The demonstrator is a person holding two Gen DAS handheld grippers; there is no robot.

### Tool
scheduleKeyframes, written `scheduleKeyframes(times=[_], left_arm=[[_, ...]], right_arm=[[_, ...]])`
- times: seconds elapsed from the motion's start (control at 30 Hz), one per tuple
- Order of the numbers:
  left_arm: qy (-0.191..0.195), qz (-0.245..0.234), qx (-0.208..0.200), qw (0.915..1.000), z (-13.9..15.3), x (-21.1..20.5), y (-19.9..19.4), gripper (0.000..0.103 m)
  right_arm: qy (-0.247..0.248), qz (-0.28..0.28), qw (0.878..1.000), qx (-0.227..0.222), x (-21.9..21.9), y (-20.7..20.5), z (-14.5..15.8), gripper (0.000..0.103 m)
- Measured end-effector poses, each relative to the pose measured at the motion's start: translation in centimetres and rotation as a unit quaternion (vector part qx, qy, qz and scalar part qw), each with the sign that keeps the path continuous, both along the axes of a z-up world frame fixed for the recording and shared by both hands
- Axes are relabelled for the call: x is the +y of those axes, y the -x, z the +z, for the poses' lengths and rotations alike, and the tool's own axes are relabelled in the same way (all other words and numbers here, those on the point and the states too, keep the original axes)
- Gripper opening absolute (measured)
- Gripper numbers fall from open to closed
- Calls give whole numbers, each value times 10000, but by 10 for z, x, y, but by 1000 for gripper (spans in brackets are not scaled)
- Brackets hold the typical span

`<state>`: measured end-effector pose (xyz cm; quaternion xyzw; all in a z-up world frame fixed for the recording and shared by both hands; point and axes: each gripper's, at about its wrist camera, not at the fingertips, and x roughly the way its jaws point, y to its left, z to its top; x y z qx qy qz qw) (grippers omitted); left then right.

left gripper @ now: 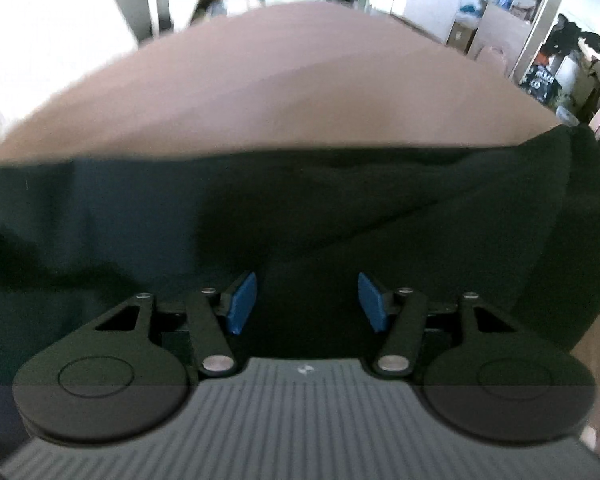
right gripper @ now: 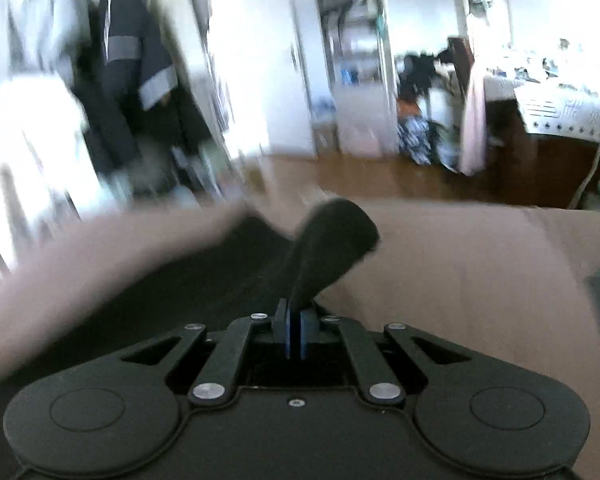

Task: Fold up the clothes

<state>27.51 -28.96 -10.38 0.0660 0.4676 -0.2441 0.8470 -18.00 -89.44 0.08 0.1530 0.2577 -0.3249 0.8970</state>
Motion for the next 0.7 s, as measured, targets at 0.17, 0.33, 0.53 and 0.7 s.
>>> scheduleKeyframes(times=[0.17, 0.33, 0.53, 0.7], left_arm=[[-949, 112, -576, 9938, -17, -7, 0, 68], [-1575, 561, -1197, 9786, -13, 9, -24, 66], [-726, 894, -335, 9928, 3, 51, -62, 66], [292, 195, -67, 9994, 19, 48, -60, 70]], right_arm=[[-130, -197, 9966, 784, -2, 4, -31, 3], [407, -175, 9978, 495, 2, 7, -5, 4], [198, -274, 9888, 1452, -6, -12, -38, 25], [440, -707, 9892, 1208, 16, -10, -13, 46]])
